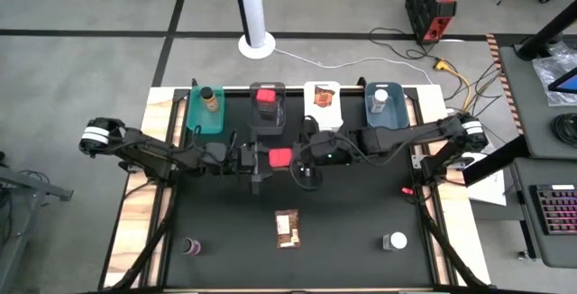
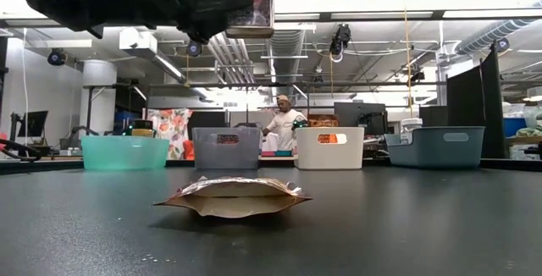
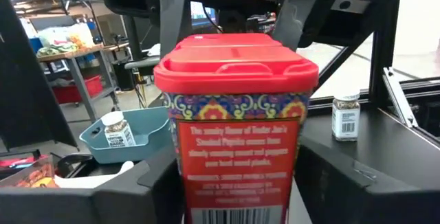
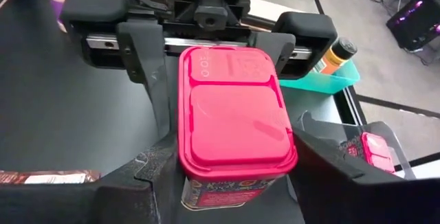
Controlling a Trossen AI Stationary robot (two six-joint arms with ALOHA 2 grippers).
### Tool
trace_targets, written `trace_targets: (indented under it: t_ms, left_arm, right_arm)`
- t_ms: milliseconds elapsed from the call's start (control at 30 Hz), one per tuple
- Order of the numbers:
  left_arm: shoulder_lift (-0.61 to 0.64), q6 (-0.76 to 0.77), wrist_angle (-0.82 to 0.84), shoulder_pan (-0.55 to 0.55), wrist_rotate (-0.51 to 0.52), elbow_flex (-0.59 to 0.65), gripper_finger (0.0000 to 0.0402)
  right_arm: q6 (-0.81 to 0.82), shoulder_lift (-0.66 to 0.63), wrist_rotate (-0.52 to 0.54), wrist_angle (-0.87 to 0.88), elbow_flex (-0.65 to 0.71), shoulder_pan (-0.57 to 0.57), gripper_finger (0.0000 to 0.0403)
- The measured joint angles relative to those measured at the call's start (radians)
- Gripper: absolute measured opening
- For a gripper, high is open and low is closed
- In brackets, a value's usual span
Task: Sort spices by type
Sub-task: Put the red seasoning can into the black bin
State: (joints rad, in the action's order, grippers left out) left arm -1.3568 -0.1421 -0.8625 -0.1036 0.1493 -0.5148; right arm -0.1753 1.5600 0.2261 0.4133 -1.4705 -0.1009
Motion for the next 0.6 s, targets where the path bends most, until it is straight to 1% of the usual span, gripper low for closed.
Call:
trace_targets:
  t_ms: [100,267,333,467,600]
  left_arm:
    - [0.011,-0.011,0.015,0.001,0.017,0.0,0.023]
    - [0.069,-0.03,0.087,0.0,0.168,0.0,0.0237]
    - [0.098,-0.03,0.13,0.0,0.204,-0.001,0.0237]
    - [0.156,-0.033,0.222,0.0,0.238,-0.001,0.0238]
    - [0.228,-0.031,0.296,0.0,0.246,-0.001,0.0238]
  right_arm:
    - [-0.002,0.0,-0.001,0.001,0.0,0.009,0.0215]
    - [-0.024,-0.008,0.01,0.024,-0.009,0.02,0.0205]
    - [-0.027,-0.017,0.013,0.031,-0.011,0.026,0.0205]
    - [-0.03,-0.032,0.006,0.041,-0.011,0.049,0.0207]
    - [-0.058,-0.035,-0.003,0.037,-0.011,0.105,0.0207]
